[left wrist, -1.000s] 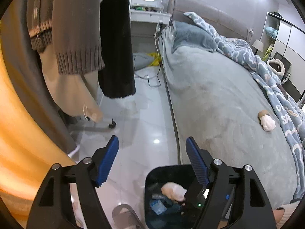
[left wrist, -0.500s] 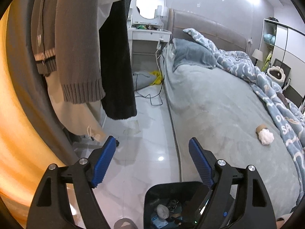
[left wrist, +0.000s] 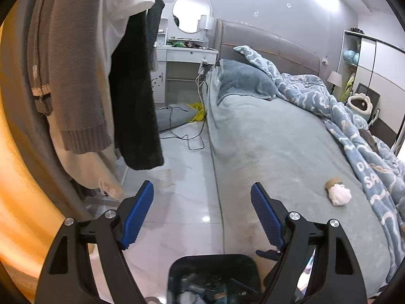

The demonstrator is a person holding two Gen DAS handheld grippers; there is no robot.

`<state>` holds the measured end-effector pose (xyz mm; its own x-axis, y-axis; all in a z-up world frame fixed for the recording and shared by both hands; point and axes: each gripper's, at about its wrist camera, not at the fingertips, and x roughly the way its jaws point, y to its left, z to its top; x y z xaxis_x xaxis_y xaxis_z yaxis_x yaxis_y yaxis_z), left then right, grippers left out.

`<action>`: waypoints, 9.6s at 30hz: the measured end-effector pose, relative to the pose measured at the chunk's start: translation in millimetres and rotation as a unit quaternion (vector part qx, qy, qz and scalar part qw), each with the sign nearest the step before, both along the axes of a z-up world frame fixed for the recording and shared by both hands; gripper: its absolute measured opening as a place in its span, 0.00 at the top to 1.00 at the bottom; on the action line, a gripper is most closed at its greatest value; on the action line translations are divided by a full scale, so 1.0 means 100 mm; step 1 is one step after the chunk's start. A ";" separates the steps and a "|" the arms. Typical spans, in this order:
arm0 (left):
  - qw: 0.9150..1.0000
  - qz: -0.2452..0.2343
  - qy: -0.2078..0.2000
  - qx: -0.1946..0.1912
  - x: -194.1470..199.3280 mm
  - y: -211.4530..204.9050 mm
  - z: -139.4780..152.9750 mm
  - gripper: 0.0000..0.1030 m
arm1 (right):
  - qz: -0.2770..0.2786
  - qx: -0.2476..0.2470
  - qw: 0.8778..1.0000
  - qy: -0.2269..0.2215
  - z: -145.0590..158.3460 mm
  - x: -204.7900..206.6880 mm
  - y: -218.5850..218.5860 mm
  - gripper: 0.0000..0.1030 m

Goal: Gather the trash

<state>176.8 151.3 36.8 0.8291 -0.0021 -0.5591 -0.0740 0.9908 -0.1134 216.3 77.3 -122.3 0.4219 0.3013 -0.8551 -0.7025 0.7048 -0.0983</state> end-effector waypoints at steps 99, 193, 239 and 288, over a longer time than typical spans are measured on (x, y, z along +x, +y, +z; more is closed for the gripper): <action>0.980 -0.150 0.106 -0.074 1.68 -3.32 -1.23 0.47 | -0.275 0.139 0.950 -0.058 0.72 0.17 -3.94 0.70; 0.959 -0.007 0.283 -0.019 -0.35 0.11 -1.99 0.13 | -0.147 0.163 0.975 0.035 0.57 -0.46 -0.60 0.69; 0.999 0.004 0.002 0.041 -1.61 -0.07 -0.15 0.03 | -0.151 0.111 0.982 -0.011 0.48 -0.81 -0.57 0.12; 0.998 -0.032 0.008 0.046 -2.11 -1.03 -0.37 0.03 | -0.248 0.201 0.929 -0.186 1.44 -2.66 -2.59 0.03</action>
